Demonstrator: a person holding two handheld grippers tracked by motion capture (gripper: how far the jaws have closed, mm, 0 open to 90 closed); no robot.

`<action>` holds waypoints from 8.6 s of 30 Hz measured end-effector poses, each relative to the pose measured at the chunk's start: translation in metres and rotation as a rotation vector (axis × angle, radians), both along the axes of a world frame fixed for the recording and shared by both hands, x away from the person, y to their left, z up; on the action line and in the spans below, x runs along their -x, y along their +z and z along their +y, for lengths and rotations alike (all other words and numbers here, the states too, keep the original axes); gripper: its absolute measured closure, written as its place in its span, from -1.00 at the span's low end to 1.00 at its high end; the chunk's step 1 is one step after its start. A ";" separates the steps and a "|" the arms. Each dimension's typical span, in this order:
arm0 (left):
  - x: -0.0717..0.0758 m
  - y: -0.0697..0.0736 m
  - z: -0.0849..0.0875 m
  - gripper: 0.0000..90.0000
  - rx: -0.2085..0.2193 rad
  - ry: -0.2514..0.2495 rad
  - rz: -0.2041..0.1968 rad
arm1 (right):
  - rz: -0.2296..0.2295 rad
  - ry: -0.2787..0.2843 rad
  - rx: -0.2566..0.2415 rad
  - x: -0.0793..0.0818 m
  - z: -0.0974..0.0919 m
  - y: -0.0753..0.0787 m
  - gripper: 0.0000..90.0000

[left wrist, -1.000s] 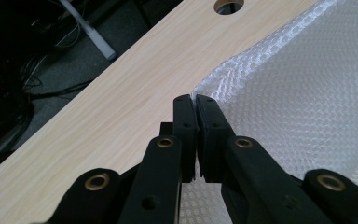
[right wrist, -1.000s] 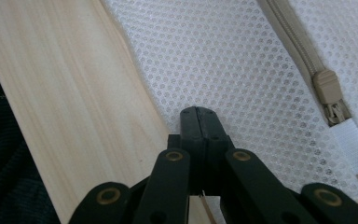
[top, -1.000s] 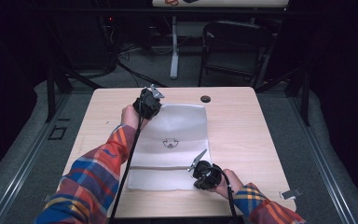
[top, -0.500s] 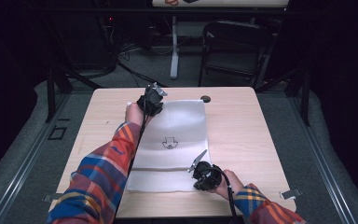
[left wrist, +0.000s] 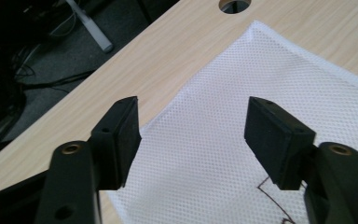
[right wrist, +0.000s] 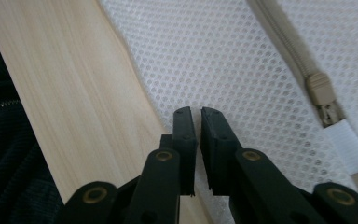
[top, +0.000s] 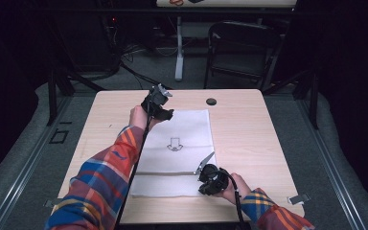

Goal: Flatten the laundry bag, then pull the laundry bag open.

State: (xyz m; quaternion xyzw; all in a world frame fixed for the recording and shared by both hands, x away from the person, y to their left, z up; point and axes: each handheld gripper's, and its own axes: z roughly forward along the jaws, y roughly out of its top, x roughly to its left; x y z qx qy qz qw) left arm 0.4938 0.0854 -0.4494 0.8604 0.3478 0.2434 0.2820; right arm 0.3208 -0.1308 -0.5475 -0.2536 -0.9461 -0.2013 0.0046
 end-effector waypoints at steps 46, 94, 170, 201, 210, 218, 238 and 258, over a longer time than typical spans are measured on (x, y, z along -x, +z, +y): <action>0.107 -0.054 -0.036 -0.69 0.059 -0.335 0.175 | -0.138 -0.292 -0.098 -0.027 -0.065 0.029 -0.27; 0.124 -0.110 -0.098 0.79 -0.005 -0.560 0.304 | -0.086 -0.218 -0.071 -0.037 -0.042 -0.009 1.00; 0.117 -0.108 -0.071 0.81 0.020 -0.518 0.355 | -0.190 -0.166 -0.082 -0.035 -0.036 -0.013 1.00; 0.117 -0.106 -0.056 0.81 0.045 -0.509 0.370 | -0.185 -0.167 -0.074 -0.035 -0.036 -0.013 1.00; 0.118 -0.106 -0.058 0.81 0.043 -0.514 0.362 | -0.168 -0.169 -0.074 -0.036 -0.039 -0.012 1.00; 0.119 -0.105 -0.057 0.81 0.041 -0.513 0.360 | -0.168 -0.163 -0.065 -0.036 -0.039 -0.012 1.00; 0.118 -0.105 -0.042 0.81 0.029 -0.488 0.366 | -0.141 -0.185 -0.055 -0.038 -0.045 -0.011 1.00; 0.111 -0.109 -0.034 0.51 0.087 -0.457 0.356 | -0.141 -0.213 -0.051 -0.043 -0.053 -0.011 1.00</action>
